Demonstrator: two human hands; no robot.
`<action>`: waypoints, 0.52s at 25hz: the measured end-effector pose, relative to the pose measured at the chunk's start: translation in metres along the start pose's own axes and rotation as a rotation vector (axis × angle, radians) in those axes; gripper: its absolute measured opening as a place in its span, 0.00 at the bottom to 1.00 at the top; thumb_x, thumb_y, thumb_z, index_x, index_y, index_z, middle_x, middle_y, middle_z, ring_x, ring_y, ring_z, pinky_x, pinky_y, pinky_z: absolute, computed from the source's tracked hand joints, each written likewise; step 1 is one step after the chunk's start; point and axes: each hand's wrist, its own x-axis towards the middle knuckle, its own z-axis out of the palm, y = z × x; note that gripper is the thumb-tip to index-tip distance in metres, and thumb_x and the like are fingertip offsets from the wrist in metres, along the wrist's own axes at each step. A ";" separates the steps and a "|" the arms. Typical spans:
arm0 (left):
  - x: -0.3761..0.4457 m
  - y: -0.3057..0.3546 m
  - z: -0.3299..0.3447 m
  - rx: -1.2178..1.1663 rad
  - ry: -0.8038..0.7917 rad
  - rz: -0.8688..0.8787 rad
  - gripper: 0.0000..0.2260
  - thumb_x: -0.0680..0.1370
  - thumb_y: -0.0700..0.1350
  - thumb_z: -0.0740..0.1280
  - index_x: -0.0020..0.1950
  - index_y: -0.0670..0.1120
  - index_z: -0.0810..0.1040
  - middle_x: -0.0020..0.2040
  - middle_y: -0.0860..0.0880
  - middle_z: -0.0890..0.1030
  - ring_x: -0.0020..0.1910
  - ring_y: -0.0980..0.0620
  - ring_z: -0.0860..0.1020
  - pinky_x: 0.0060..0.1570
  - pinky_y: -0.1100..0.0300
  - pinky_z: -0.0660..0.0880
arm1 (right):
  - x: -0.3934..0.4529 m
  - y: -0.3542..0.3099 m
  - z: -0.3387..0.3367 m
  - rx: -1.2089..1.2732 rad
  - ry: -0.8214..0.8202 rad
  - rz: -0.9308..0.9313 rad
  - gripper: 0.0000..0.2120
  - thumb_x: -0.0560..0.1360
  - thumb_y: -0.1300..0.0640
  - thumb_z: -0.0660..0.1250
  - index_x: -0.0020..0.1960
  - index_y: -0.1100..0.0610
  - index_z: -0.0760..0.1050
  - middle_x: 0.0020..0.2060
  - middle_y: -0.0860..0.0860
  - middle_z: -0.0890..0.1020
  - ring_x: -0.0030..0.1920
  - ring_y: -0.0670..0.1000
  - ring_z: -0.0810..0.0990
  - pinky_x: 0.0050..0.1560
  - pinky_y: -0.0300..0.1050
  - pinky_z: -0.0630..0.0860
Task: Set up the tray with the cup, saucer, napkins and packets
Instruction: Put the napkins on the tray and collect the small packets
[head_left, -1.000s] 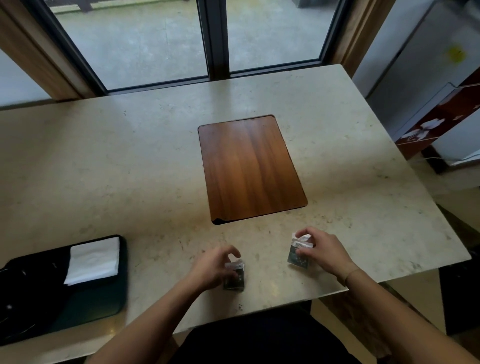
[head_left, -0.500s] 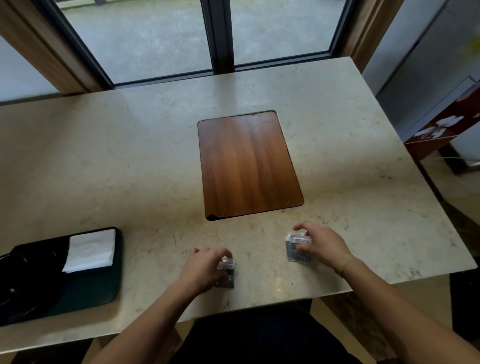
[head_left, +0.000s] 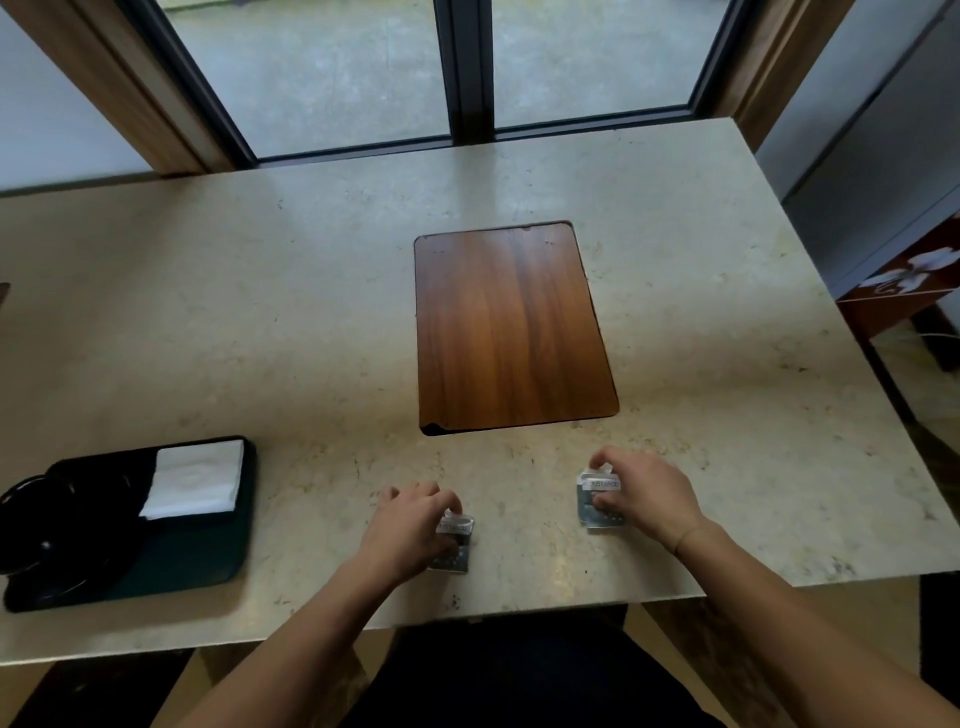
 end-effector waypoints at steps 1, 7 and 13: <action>0.001 0.001 -0.001 0.000 0.002 -0.003 0.15 0.73 0.56 0.70 0.58 0.57 0.74 0.57 0.54 0.75 0.56 0.52 0.72 0.57 0.54 0.63 | 0.001 0.000 0.001 -0.014 0.008 -0.002 0.18 0.70 0.46 0.73 0.58 0.43 0.73 0.54 0.48 0.80 0.50 0.48 0.74 0.49 0.43 0.75; 0.004 0.002 -0.004 0.006 -0.012 -0.008 0.14 0.72 0.56 0.70 0.54 0.54 0.75 0.59 0.52 0.72 0.55 0.52 0.70 0.54 0.55 0.67 | 0.007 0.001 0.003 -0.029 0.008 0.005 0.15 0.69 0.45 0.73 0.52 0.44 0.72 0.55 0.47 0.76 0.56 0.50 0.69 0.54 0.45 0.70; 0.007 0.004 -0.008 0.029 -0.080 -0.005 0.10 0.74 0.53 0.69 0.52 0.54 0.72 0.55 0.52 0.78 0.51 0.52 0.70 0.55 0.54 0.66 | 0.005 -0.001 0.003 0.065 -0.032 0.039 0.12 0.70 0.47 0.73 0.47 0.45 0.70 0.48 0.48 0.78 0.50 0.49 0.71 0.50 0.46 0.75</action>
